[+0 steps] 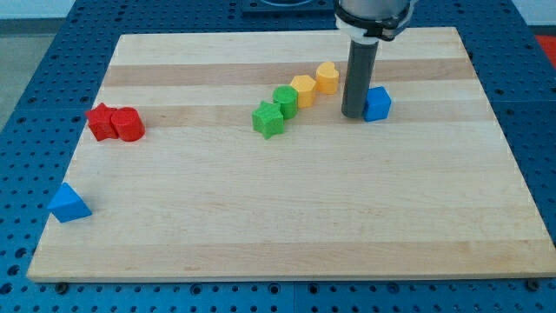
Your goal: Move the blue cube below the yellow heart
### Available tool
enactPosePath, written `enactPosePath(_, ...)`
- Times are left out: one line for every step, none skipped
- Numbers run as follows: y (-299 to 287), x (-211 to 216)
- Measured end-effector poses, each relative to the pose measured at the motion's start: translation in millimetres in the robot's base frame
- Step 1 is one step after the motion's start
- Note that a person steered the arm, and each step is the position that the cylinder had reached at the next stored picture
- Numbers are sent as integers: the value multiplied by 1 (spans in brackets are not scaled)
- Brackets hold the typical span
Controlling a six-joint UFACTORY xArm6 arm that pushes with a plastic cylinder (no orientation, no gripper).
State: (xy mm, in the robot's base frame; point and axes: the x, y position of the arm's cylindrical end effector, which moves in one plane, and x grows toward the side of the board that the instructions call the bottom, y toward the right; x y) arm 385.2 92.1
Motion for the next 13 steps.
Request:
enactPosePath(0, 30)
enactPosePath(6, 56)
enactPosePath(23, 54)
enactPosePath(24, 38)
enactPosePath(24, 16)
enactPosePath(24, 0)
enactPosePath(35, -1)
enactPosePath(66, -1)
enactPosePath(97, -1)
enactPosePath(116, -11)
enactPosePath(122, -35)
enactPosePath(122, -56)
enactPosePath(112, -57)
